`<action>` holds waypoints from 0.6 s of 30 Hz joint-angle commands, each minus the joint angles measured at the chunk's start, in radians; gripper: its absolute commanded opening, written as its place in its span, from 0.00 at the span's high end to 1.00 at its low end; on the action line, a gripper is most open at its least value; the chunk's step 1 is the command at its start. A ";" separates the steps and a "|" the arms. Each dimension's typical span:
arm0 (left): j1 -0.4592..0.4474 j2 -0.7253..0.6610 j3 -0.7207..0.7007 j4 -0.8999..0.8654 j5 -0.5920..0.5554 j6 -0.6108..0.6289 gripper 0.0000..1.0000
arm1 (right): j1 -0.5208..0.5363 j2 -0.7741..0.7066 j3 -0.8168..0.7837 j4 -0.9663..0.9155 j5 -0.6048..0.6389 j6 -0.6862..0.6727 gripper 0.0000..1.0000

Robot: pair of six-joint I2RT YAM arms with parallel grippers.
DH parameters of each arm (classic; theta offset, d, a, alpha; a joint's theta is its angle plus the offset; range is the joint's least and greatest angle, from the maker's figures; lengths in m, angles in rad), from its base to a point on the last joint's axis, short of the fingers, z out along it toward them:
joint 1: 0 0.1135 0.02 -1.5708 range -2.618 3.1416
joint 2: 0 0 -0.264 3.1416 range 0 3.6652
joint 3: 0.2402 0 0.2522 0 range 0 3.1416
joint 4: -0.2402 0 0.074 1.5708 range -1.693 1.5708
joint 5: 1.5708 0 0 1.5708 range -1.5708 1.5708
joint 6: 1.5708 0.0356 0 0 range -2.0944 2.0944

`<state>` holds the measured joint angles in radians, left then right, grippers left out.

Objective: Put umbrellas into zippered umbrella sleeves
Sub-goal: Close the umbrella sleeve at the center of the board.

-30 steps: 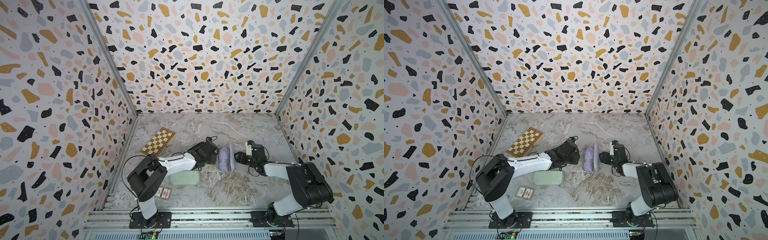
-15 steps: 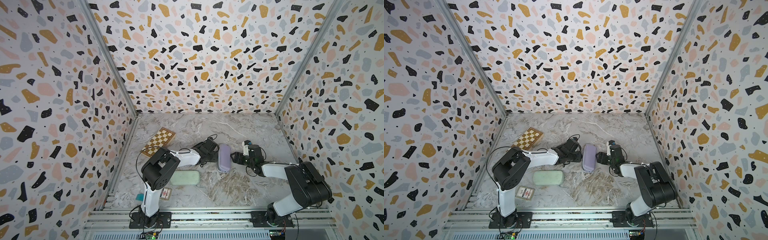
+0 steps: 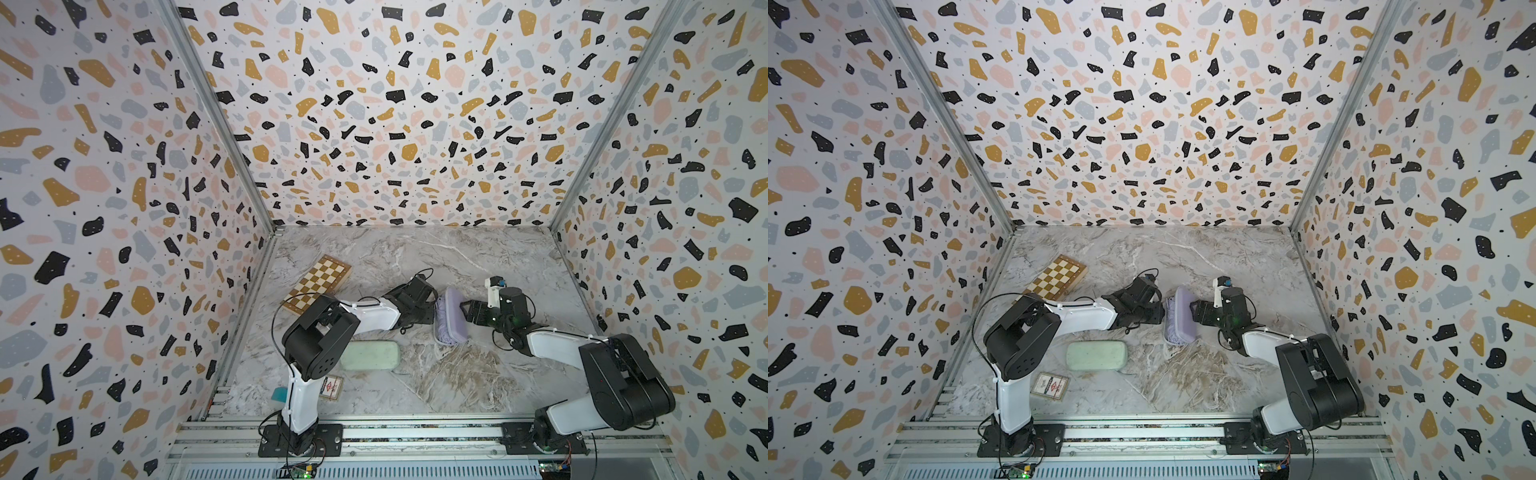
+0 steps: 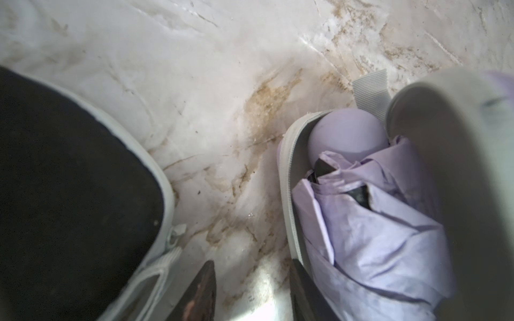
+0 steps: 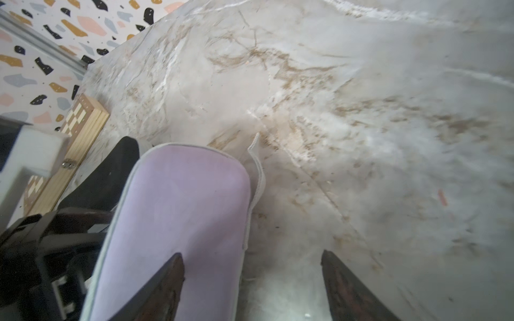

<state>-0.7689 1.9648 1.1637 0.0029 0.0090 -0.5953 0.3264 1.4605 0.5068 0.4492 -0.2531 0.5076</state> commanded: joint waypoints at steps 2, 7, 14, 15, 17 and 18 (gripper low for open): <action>0.005 -0.020 -0.012 0.026 0.006 -0.008 0.56 | 0.034 0.030 0.003 0.031 -0.061 -0.009 0.21; 0.007 -0.023 -0.016 0.027 0.001 -0.006 0.56 | 0.062 0.071 0.002 0.049 -0.059 -0.014 0.21; 0.017 -0.015 -0.016 0.032 0.004 -0.006 0.56 | 0.094 0.090 0.002 0.076 -0.082 -0.018 0.21; 0.018 -0.017 -0.019 0.033 0.006 -0.005 0.56 | 0.094 0.090 0.000 0.082 -0.091 -0.018 0.21; 0.020 -0.026 -0.023 0.029 0.003 -0.004 0.56 | 0.093 0.087 0.001 0.082 -0.101 -0.016 0.21; 0.024 -0.037 -0.030 0.029 -0.001 -0.003 0.56 | 0.094 0.085 0.000 0.080 -0.098 -0.017 0.21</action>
<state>-0.7547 1.9640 1.1549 0.0059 0.0105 -0.5957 0.4149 1.5482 0.5068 0.5282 -0.3313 0.5060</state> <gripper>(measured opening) 0.442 0.788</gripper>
